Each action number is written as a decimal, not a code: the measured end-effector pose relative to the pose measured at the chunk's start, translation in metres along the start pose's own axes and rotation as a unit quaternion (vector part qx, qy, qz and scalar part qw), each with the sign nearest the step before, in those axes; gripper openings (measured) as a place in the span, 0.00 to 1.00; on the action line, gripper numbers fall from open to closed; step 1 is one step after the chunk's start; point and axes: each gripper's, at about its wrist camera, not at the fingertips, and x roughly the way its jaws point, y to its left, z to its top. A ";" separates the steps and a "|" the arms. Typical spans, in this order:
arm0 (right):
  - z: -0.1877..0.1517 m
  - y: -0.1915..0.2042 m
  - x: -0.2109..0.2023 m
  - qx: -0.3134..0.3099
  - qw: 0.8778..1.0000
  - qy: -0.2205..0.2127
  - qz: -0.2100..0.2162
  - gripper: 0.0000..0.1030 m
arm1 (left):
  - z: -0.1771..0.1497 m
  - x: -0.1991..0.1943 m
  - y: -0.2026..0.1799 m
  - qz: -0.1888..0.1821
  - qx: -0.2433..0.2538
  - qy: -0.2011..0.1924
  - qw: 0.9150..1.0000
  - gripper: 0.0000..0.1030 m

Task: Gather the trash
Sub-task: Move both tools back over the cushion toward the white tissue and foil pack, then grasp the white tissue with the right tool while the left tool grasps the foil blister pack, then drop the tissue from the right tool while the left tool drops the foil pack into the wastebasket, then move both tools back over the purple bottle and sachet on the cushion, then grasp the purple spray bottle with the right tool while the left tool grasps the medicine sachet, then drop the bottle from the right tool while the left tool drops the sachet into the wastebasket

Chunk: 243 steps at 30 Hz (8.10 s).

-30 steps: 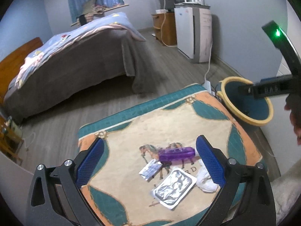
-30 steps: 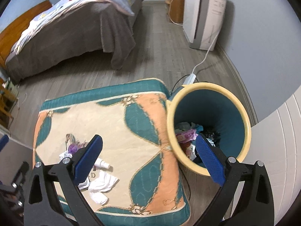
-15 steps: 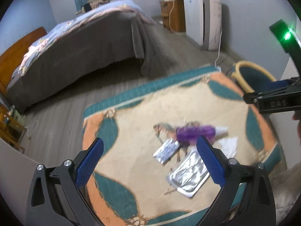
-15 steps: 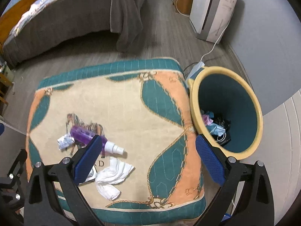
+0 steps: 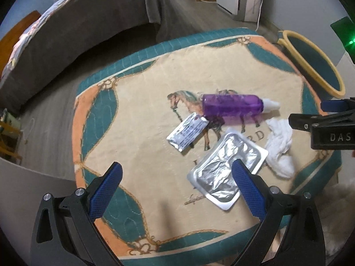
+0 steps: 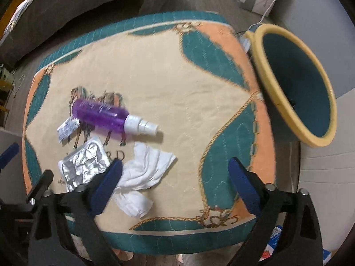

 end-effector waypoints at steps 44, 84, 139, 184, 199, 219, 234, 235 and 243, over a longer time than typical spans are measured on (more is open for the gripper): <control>0.052 -0.017 -0.056 -0.055 0.994 -0.047 0.077 0.07 | 0.007 0.053 -0.054 -0.109 0.086 0.062 0.988 0.70; 0.091 -0.196 -0.115 0.108 0.978 -0.174 0.026 0.07 | 0.113 -0.066 -0.143 -0.112 0.148 -0.138 0.973 0.67; 0.119 -0.163 -0.088 0.079 0.985 -0.152 -0.009 0.94 | 0.132 -0.068 -0.055 -0.048 0.032 -0.128 0.990 0.95; 0.045 0.102 0.045 -0.356 0.934 0.023 0.026 0.38 | 0.032 0.041 0.057 0.014 0.013 0.030 0.999 0.95; 0.074 0.064 0.055 -0.233 0.971 0.038 0.038 0.33 | 0.035 0.069 0.008 -0.074 0.051 0.037 0.995 0.67; 0.106 0.023 0.003 -0.138 0.989 -0.011 0.057 0.31 | 0.050 0.043 0.011 -0.086 0.027 -0.010 0.996 0.31; 0.121 -0.096 -0.111 -0.036 0.982 -0.182 0.029 0.31 | 0.101 -0.002 -0.043 -0.111 0.043 -0.094 0.988 0.31; 0.121 -0.105 -0.113 -0.029 0.982 -0.184 0.028 0.31 | 0.104 -0.003 -0.048 -0.113 0.047 -0.097 0.988 0.31; 0.122 -0.174 -0.103 0.034 0.983 -0.181 0.010 0.31 | 0.108 -0.004 -0.106 -0.129 0.097 -0.093 0.982 0.31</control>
